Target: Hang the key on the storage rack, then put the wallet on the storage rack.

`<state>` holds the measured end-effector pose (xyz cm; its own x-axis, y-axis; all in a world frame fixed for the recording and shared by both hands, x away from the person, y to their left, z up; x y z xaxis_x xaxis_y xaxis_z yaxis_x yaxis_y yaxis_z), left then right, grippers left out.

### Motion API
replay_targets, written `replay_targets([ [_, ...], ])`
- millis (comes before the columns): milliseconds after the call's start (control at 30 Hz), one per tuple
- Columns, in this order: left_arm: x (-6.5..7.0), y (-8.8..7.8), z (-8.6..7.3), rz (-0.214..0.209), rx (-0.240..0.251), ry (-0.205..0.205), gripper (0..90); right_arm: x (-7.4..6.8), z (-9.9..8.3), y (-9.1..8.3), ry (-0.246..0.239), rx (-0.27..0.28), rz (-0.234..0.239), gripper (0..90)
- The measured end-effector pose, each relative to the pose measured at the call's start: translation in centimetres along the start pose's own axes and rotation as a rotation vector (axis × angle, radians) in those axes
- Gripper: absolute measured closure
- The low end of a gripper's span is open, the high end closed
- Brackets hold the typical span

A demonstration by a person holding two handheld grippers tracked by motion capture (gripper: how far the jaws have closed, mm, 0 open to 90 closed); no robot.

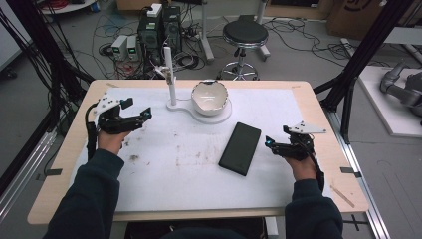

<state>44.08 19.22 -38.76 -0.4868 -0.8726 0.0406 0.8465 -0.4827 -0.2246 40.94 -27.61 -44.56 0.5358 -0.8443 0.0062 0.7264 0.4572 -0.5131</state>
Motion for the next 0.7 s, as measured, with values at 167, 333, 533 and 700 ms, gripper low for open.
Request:
replay_targets([
  [167, -0.2, -1.1, -1.4, -0.002, 0.007, -0.016, 19.6, 0.0, 0.1, 0.2, -0.001, -0.004, -0.005, 19.1],
  [333, -0.2, -1.5, -2.3, -0.002, -0.001, -0.034, 20.3, -0.2, 0.0, 0.3, -0.015, -0.011, -0.003, 19.1],
  [533, 0.2, -1.9, -2.8, -0.013, -0.006, -0.034, 20.7, -0.6, 0.2, 0.0, -0.026, 0.000, 0.005, 19.1],
  [700, 0.0, -1.9, -3.3, -0.017, -0.017, -0.039, 21.0, -0.7, 0.3, 0.3, -0.024, 0.000, 0.010, 19.1],
])
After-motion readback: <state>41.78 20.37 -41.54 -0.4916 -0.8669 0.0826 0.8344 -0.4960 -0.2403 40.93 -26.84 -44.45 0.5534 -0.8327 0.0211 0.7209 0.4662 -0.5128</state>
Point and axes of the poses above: each handheld gripper's, and its own axes: y roughly forward along the jaws, z roughly out of its top, x roughly to its right, the point moved 8 cm from there along y, roughly forward along the jaws, and after that the axes turned 3 degrees about z, right-handed, at the moved point
